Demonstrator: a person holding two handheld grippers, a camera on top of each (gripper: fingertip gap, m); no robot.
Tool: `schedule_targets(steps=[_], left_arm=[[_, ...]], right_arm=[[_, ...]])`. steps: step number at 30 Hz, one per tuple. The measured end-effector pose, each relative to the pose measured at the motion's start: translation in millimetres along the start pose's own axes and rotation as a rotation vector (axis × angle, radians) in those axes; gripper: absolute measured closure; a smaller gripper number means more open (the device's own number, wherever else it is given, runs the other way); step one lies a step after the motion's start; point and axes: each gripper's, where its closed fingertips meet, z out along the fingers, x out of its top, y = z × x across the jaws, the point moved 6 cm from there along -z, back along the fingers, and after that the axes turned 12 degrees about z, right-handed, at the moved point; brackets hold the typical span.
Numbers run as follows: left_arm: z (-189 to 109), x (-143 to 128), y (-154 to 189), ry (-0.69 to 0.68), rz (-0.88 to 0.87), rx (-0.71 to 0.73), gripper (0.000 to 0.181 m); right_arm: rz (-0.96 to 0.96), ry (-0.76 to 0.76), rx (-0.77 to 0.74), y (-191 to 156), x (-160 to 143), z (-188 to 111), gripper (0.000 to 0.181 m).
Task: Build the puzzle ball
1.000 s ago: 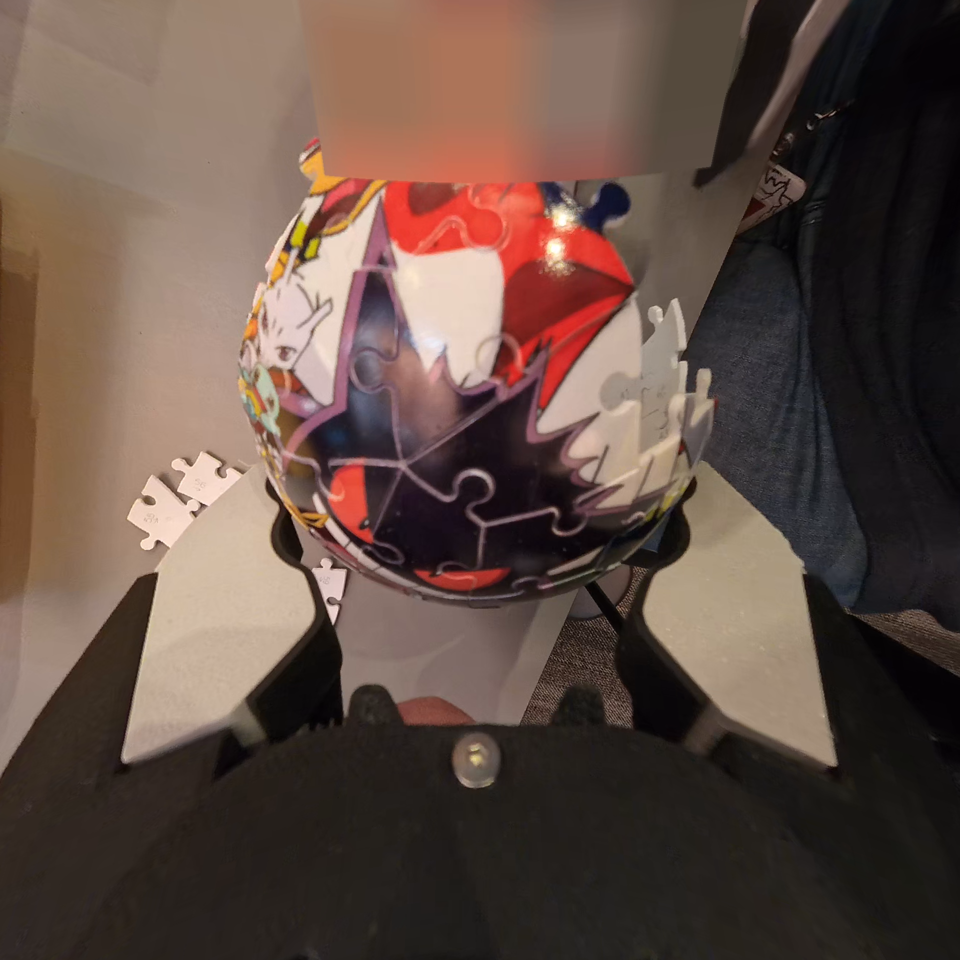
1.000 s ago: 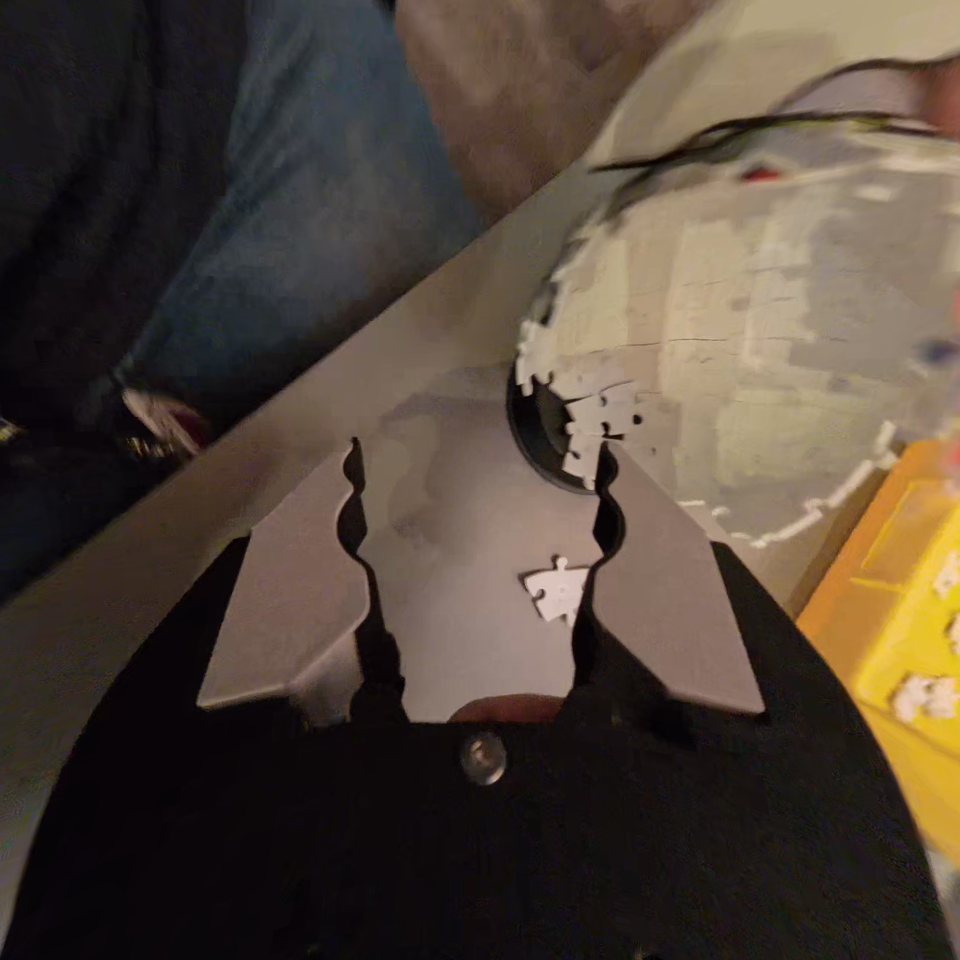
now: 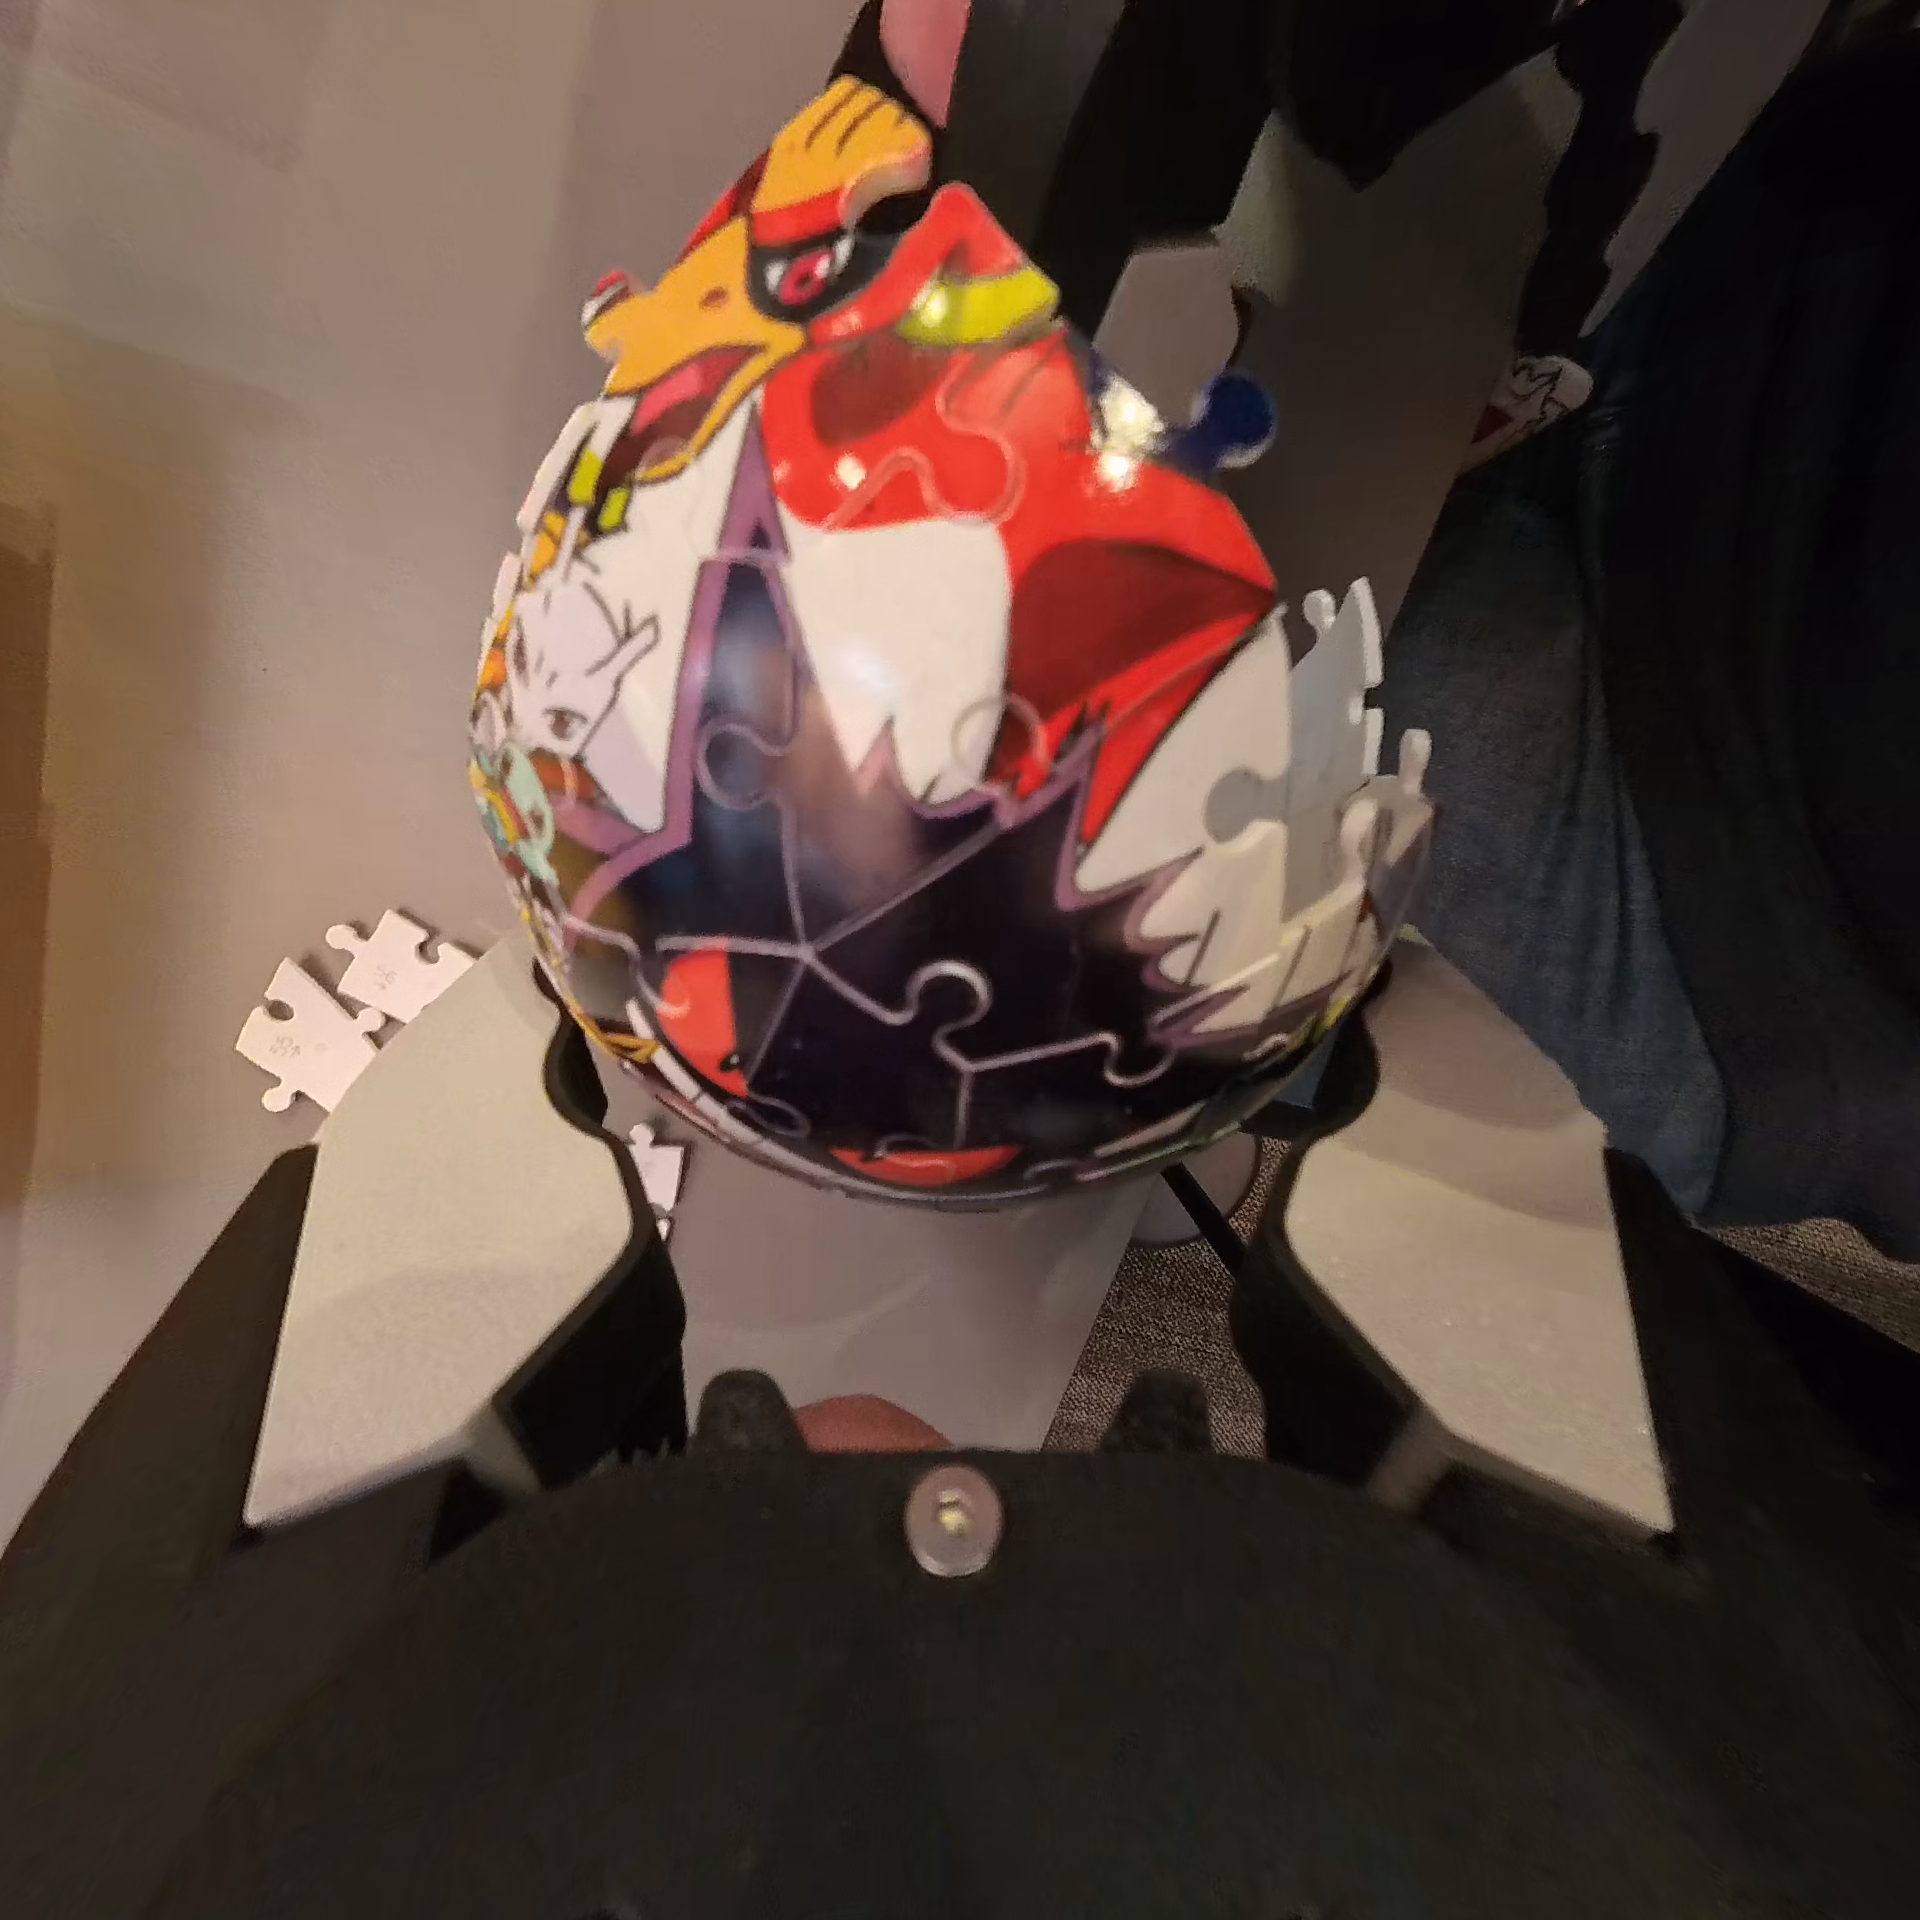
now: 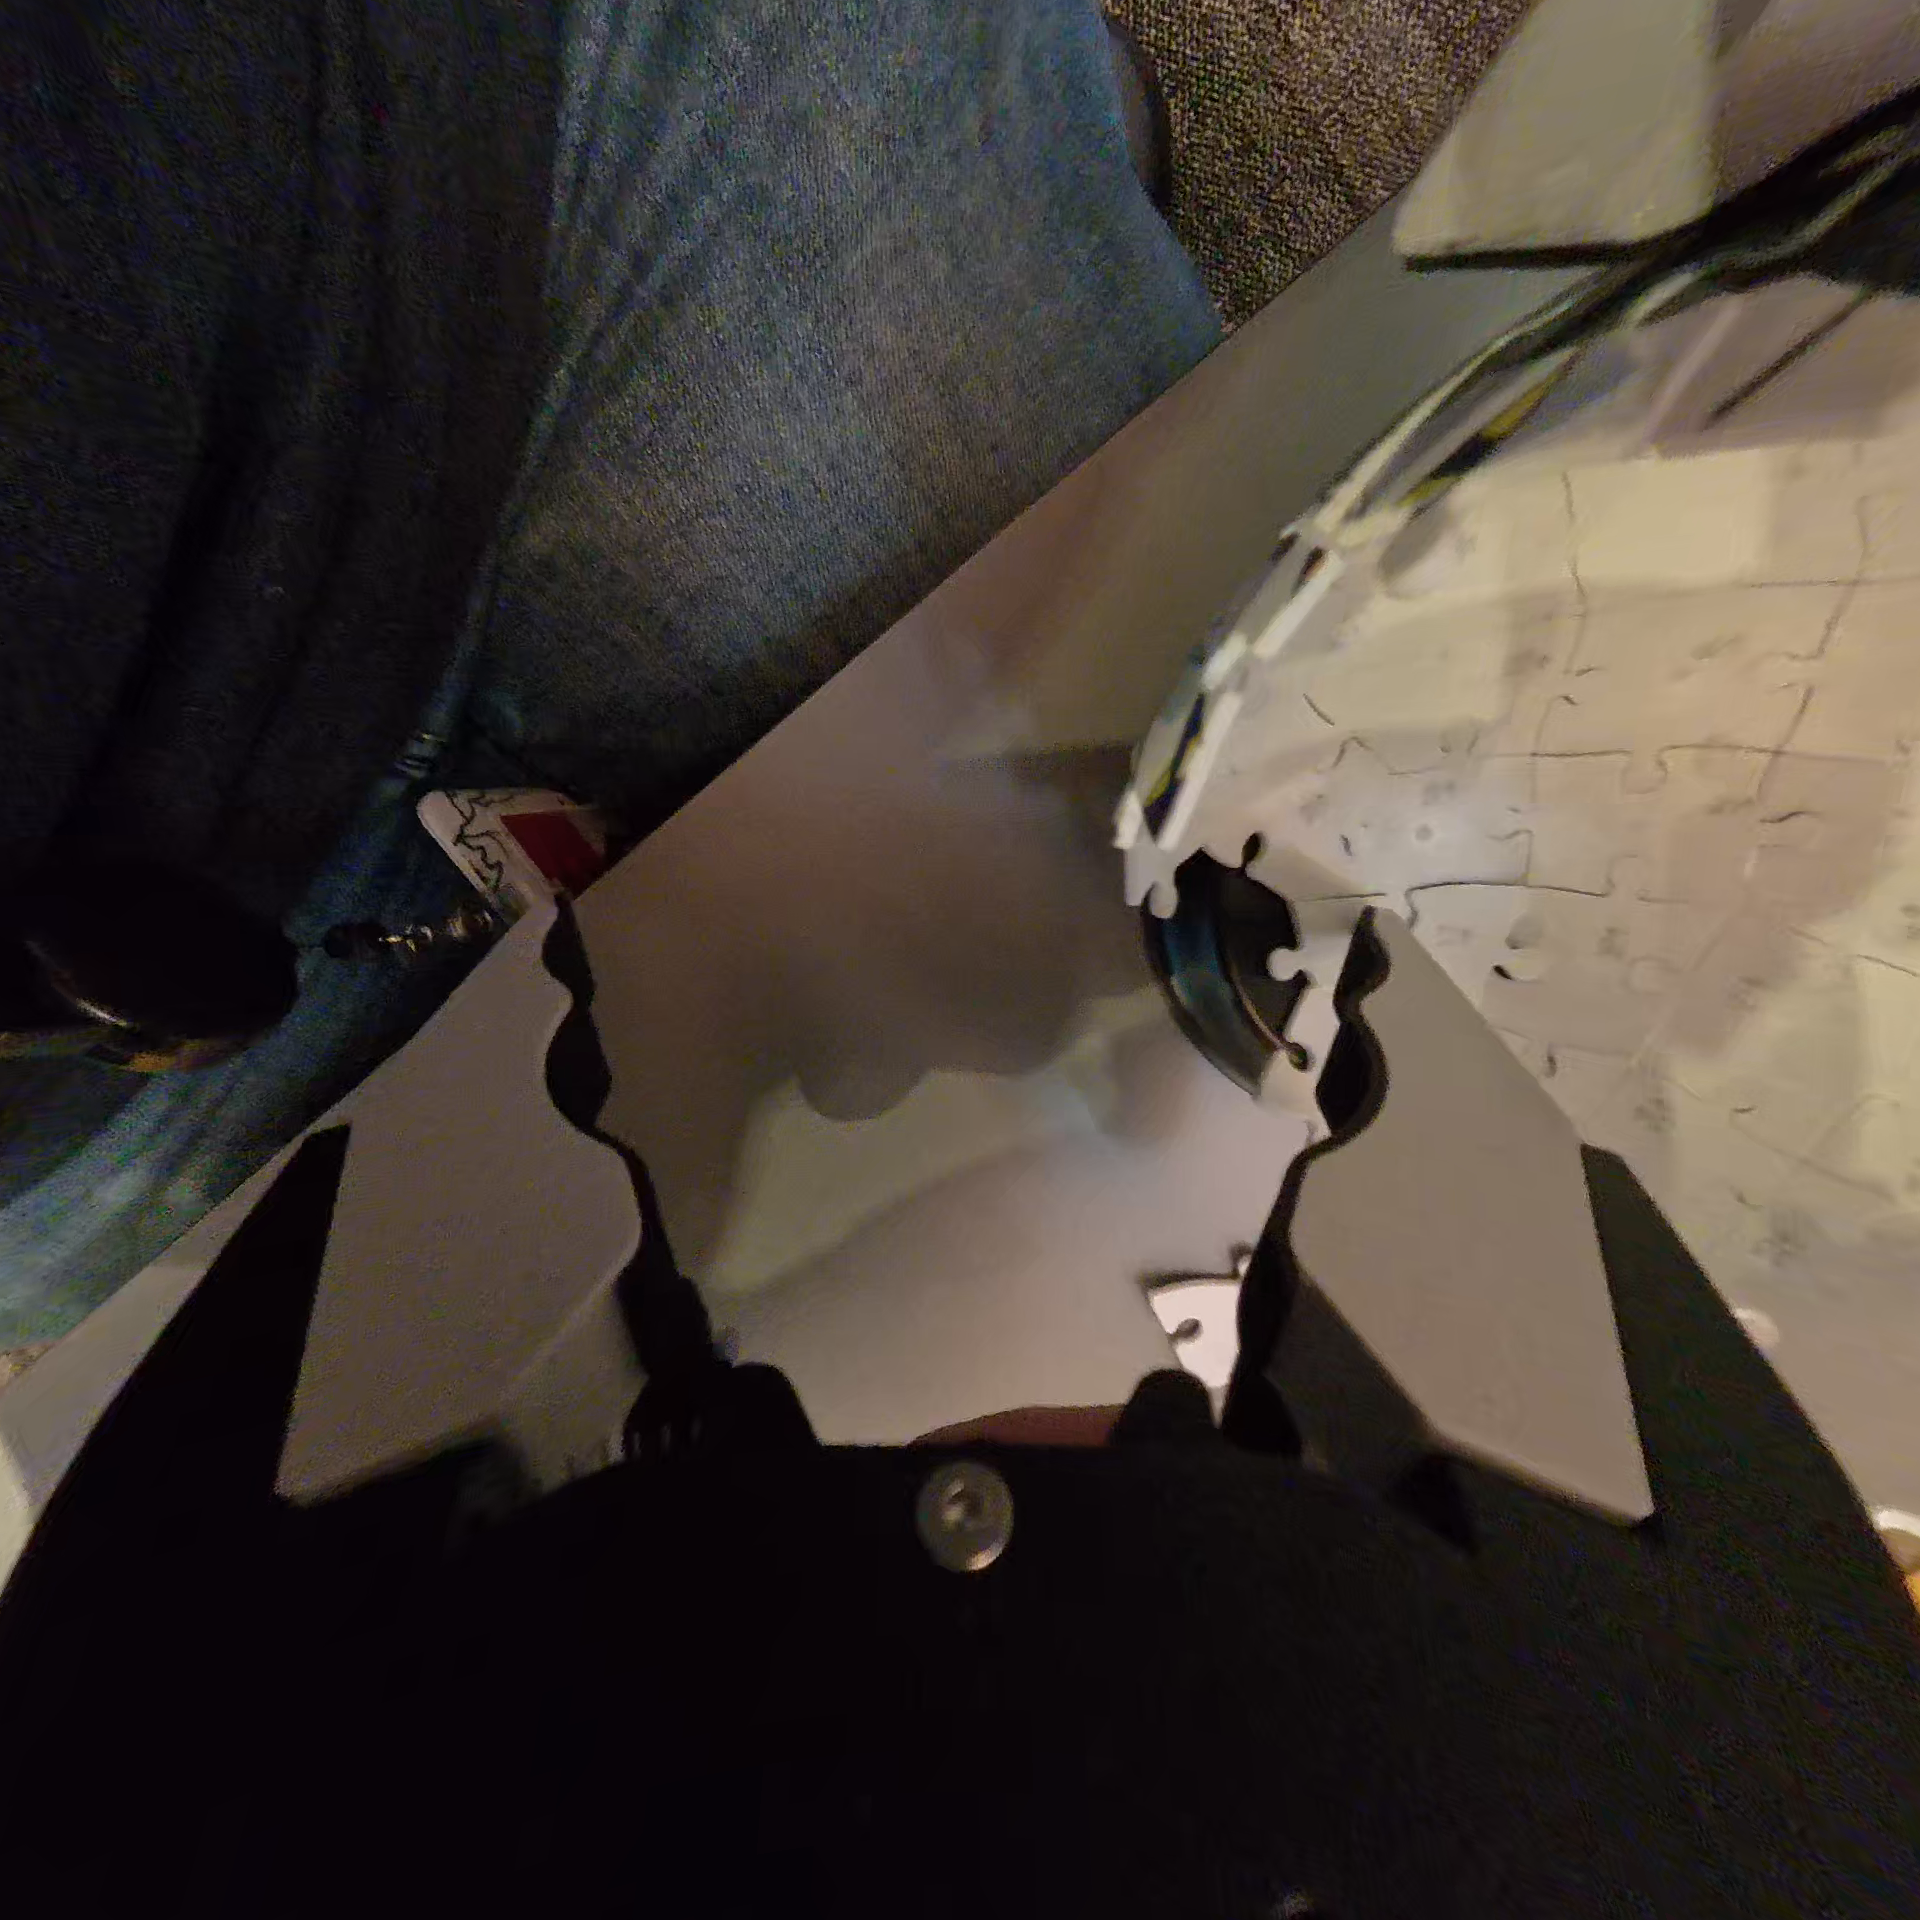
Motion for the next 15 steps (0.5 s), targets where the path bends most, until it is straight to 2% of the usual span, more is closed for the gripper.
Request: schedule_targets(steps=[7,10,15], left_arm=[[0.3,0.9,0.0,0.001,0.001,-0.001,0.047],[0.2,1.0,0.3,-0.003,0.004,0.000,0.047],[0.1,1.2,0.5,-0.010,0.008,0.000,0.047]], right_arm=[[0.030,0.026,0.018,-1.7,3.9,1.1,0.042],[0.049,0.083,0.025,0.9,9.2,-6.5,0.044],[0.040,0.053,-0.042,10.5,2.6,1.1,0.031]])
